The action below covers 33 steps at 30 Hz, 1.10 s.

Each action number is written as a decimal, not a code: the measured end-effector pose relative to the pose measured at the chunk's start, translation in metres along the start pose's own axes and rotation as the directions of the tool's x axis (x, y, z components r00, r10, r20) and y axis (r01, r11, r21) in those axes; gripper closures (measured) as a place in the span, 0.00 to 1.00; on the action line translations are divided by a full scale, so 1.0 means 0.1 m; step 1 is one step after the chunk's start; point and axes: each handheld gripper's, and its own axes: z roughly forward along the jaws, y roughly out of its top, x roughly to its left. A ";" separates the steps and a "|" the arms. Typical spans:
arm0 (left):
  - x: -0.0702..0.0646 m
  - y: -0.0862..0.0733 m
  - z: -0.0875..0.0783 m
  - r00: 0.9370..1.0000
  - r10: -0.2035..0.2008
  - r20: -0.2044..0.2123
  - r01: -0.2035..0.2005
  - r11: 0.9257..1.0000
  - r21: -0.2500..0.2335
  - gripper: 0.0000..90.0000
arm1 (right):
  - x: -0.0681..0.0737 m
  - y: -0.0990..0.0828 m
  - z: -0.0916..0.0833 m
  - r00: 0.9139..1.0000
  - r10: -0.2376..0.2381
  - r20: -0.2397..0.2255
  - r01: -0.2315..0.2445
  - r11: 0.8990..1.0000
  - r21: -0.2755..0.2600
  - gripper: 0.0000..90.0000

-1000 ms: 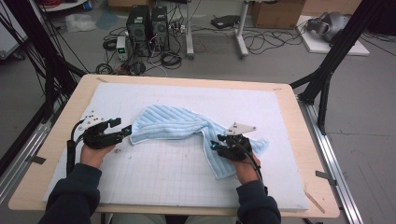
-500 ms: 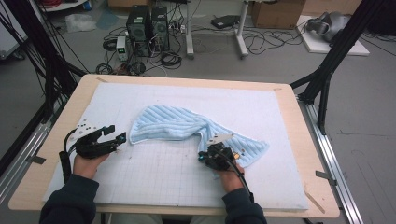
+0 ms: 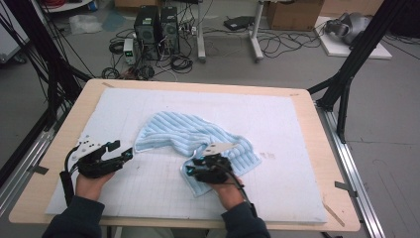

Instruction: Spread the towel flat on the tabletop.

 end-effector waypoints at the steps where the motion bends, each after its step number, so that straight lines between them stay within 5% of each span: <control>1: -0.02 0.00 0.02 1.000 0.003 0.004 -0.003 1.000 0.000 0.43 | -0.06 -0.02 -0.14 0.999 -0.002 0.038 0.003 1.000 -0.022 0.67; 8: -0.14 0.02 0.21 0.999 0.024 0.041 -0.025 1.000 0.014 0.43 | -0.51 -0.36 -0.91 0.966 0.066 0.252 -0.050 0.996 -0.068 0.65; 12: -0.18 0.03 0.29 0.998 0.045 0.033 -0.046 0.999 0.015 0.42 | -0.61 -0.60 -1.11 0.965 0.084 0.250 -0.061 0.993 -0.101 0.69; 16: -0.18 0.06 0.33 0.999 0.022 0.047 -0.021 1.000 -0.023 0.40 | -0.64 -0.73 -1.24 0.959 0.060 0.276 -0.038 0.996 -0.084 0.62; 20: -0.19 0.08 0.34 0.998 0.016 0.054 -0.013 0.999 -0.046 0.37 | -0.69 -0.80 -1.34 0.962 0.050 0.269 -0.016 0.992 -0.127 0.53; 22: -0.21 0.08 0.36 0.998 0.022 0.058 -0.019 0.999 -0.041 0.37 | -0.71 -0.83 -1.37 0.956 0.045 0.290 -0.009 0.992 -0.125 0.49; 33: -0.41 0.09 0.49 0.993 0.049 0.109 -0.049 0.999 -0.001 0.43 | -0.76 -0.85 -1.44 0.951 0.084 0.297 -0.036 0.986 -0.165 0.54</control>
